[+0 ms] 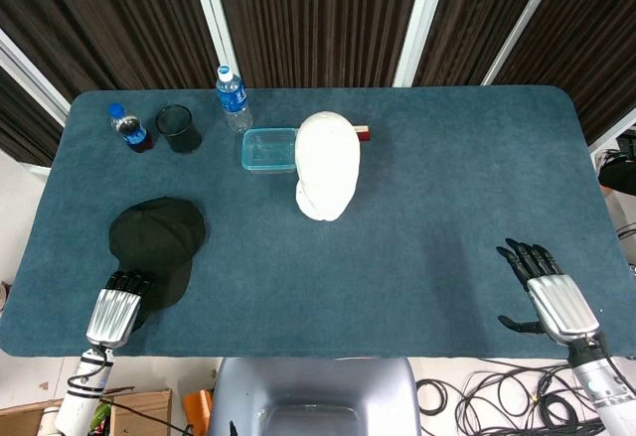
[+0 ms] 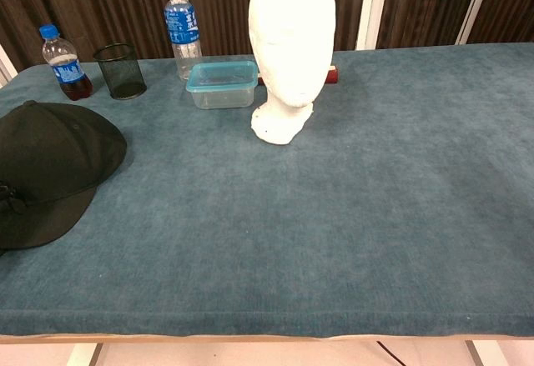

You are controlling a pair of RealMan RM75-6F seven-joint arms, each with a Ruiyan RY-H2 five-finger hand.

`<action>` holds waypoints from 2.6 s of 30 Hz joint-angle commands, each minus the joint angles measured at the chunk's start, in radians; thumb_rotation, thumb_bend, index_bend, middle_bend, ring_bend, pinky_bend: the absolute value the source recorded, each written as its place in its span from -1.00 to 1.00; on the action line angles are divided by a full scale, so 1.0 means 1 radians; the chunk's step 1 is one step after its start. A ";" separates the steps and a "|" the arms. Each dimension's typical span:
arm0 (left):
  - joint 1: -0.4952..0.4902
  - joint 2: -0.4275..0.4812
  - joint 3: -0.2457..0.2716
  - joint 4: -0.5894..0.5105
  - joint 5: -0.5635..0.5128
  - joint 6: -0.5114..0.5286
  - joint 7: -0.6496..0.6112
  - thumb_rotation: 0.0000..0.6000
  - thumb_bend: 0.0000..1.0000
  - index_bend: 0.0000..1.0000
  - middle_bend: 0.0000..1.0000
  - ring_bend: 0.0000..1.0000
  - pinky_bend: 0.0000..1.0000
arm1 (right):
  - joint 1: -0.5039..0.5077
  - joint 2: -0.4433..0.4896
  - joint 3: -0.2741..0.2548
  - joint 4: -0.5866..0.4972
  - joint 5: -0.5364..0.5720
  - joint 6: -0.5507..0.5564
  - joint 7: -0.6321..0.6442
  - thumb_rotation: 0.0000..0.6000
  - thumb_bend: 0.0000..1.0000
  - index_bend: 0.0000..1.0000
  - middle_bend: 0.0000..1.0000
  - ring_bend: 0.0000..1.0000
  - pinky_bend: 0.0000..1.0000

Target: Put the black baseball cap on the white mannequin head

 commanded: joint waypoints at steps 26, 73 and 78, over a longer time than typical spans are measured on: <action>-0.132 -0.036 -0.060 0.158 0.033 0.355 -0.134 1.00 -0.01 0.44 0.39 0.04 -0.19 | -0.013 -0.003 0.001 0.035 -0.001 -0.008 0.057 1.00 -0.86 -1.00 -1.00 -1.00 -1.00; -0.771 0.144 -0.404 -0.386 0.014 0.024 0.365 1.00 0.14 0.45 0.44 0.12 -0.13 | -0.001 0.006 0.023 0.070 0.039 -0.057 0.137 1.00 -0.86 -1.00 -1.00 -1.00 -1.00; -0.826 0.072 -0.409 -0.301 -0.009 0.003 0.341 1.00 0.14 0.45 0.44 0.12 -0.16 | 0.003 0.008 0.024 0.075 0.040 -0.065 0.152 1.00 -0.86 -1.00 -1.00 -1.00 -1.00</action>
